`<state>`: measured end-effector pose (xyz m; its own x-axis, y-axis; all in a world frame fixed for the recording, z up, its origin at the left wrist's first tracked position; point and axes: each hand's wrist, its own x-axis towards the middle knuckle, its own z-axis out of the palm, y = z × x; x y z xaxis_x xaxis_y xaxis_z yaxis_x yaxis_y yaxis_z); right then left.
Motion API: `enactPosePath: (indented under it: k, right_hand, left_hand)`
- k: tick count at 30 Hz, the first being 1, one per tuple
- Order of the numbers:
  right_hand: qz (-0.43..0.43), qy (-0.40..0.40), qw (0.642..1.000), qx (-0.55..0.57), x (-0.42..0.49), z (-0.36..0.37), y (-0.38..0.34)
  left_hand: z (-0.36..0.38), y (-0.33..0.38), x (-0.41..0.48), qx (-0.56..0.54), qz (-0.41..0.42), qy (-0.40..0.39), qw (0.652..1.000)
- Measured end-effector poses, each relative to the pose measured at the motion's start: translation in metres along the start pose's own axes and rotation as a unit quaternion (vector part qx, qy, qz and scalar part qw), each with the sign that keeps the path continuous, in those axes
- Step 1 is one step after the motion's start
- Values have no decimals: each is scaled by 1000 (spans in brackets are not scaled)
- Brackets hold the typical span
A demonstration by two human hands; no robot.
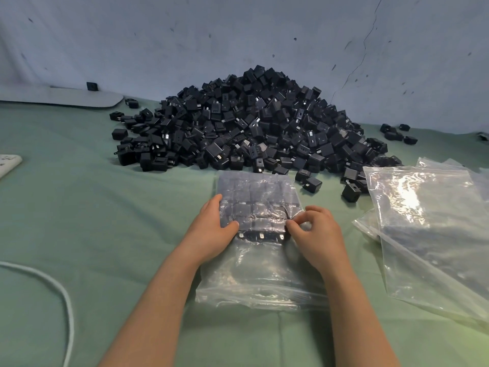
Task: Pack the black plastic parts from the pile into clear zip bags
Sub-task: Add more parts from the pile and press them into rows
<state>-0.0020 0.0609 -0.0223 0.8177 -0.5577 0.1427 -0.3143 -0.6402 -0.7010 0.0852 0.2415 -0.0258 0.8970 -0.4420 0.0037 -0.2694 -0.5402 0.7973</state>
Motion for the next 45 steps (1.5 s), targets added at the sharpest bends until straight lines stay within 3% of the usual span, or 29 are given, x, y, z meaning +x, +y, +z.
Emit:
enactPosePath:
  k: [8,16,45]
  right_hand:
    - [-19,-8,1000,6,-1,0,0]
    - [-31,-98,994,24,-3,-11,2]
    - [-48,-84,995,35,-3,-11,2]
  left_hand:
    - [0,-2,0,7,10,-24,1000]
    - [-1,-1,-2,7,5,-40,999]
    - [-7,8,-10,-35,-20,-15,999]
